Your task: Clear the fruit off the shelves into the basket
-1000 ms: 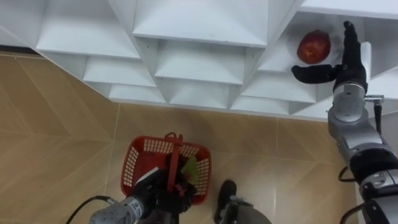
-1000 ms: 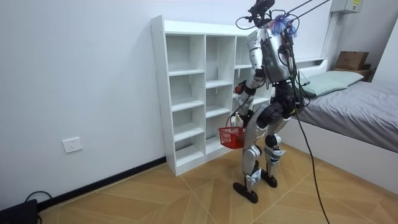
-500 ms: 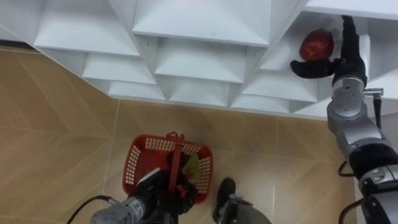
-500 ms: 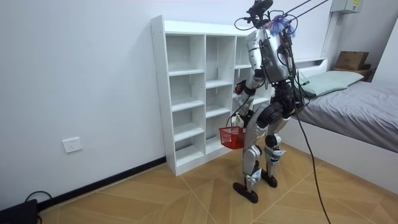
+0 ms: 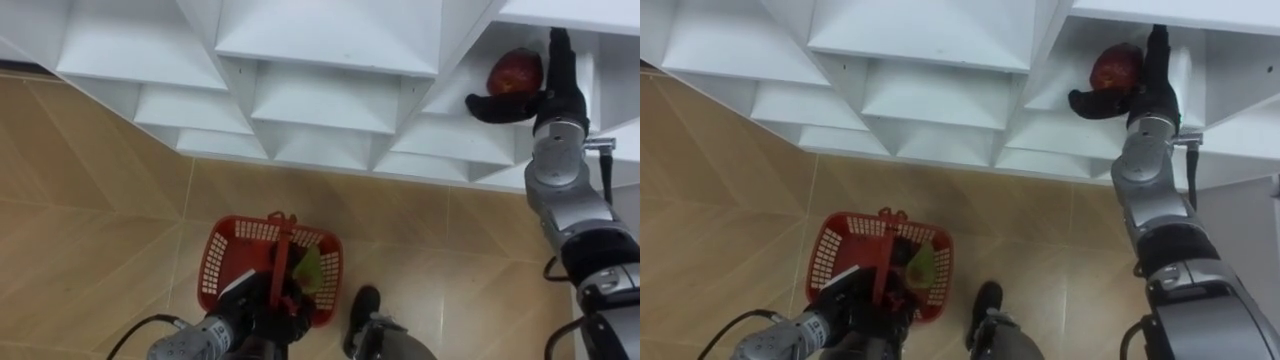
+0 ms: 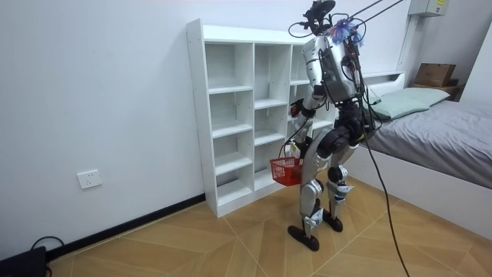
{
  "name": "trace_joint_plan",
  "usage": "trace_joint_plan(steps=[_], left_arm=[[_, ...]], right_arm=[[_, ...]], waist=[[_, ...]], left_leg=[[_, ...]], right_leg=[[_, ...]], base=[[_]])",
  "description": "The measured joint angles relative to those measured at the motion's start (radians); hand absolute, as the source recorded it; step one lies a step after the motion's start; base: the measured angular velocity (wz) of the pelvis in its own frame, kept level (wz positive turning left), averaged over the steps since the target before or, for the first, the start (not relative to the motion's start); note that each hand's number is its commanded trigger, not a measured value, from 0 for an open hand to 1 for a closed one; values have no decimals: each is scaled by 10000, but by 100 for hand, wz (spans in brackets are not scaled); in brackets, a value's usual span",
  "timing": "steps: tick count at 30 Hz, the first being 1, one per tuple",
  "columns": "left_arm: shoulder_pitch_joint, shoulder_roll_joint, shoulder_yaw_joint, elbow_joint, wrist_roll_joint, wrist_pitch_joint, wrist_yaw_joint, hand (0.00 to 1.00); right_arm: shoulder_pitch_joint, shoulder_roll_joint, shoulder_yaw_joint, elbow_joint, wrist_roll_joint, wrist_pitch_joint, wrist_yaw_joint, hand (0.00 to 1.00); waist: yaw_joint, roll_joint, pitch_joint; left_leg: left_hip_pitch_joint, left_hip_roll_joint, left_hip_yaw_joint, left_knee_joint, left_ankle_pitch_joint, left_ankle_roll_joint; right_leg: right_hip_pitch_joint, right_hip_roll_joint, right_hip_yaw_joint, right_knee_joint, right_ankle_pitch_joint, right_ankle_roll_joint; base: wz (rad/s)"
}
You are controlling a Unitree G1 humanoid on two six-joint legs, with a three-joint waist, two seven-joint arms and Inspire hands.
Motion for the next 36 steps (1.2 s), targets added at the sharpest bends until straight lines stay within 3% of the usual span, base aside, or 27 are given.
trace_joint_plan(steps=[1,14,36], left_arm=[[0,0,-2,0,0,2,1,100],[-83,11,-366,9,0,4,12,100],[-185,-4,-371,13,-3,-2,18,100]], right_arm=[[0,0,0,0,-1,3,0,100],[-2,-181,328,56,-404,-25,-232,100],[6,-180,438,64,-710,-98,-196,100]], waist=[[3,4,-2],[205,18,0],[213,76,43]], left_leg=[[0,0,0,0,0,0],[55,8,-6,-45,71,-32],[43,8,-8,-99,73,-32]], right_leg=[[0,0,-1,1,0,0],[2,16,1,-17,31,-46],[2,14,-61,-55,34,-44]], base=[[0],[0],[0]])
